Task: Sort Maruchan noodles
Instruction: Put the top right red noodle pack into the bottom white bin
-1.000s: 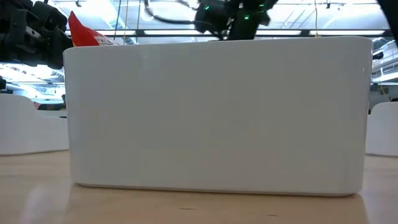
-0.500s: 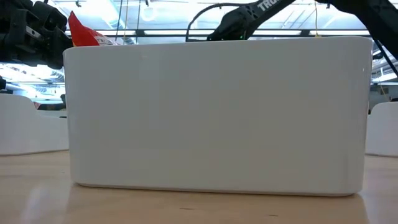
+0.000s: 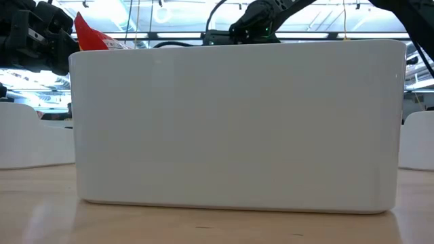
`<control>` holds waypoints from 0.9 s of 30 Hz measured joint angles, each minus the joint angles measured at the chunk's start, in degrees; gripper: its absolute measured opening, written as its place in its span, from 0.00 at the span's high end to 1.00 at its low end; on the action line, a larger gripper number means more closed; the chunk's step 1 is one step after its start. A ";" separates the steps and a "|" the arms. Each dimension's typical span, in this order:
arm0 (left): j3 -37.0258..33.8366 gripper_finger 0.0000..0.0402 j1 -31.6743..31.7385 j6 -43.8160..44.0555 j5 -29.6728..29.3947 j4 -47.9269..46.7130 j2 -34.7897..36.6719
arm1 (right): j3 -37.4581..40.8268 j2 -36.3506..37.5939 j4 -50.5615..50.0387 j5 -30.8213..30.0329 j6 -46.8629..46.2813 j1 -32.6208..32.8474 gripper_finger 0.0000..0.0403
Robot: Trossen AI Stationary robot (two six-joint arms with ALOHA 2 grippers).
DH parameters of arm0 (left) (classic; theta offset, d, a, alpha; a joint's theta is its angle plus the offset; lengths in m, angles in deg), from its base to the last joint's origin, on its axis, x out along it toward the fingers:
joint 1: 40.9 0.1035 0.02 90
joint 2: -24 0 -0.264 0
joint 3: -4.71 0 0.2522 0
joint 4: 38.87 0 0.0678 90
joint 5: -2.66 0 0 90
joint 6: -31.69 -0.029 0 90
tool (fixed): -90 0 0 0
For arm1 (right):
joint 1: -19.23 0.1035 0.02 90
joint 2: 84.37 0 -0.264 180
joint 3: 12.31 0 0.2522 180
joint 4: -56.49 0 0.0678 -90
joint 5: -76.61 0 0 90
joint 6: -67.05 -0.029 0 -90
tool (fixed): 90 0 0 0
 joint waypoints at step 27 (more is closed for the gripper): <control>0.00 0.92 0.01 0.00 0.01 0.02 0.00 | 9.05 -0.38 10.07 -4.36 1.25 0.13 0.43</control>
